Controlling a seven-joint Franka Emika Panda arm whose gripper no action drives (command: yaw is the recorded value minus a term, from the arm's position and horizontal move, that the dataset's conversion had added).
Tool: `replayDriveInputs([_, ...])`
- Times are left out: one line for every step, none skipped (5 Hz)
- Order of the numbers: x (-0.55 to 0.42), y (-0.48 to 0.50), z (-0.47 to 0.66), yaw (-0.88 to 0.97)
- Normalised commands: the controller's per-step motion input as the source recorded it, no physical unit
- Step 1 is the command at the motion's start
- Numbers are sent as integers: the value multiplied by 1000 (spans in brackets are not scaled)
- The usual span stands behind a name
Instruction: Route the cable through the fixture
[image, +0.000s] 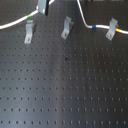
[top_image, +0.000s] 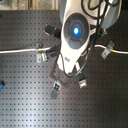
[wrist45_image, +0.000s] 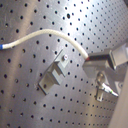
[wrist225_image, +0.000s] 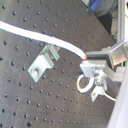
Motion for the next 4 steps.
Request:
replayDriveInputs([-29,14,0,0])
replayDriveInputs([-268,-43,420,-320])
replayDriveInputs([-180,80,445,-223])
replayDriveInputs([-158,63,419,-129])
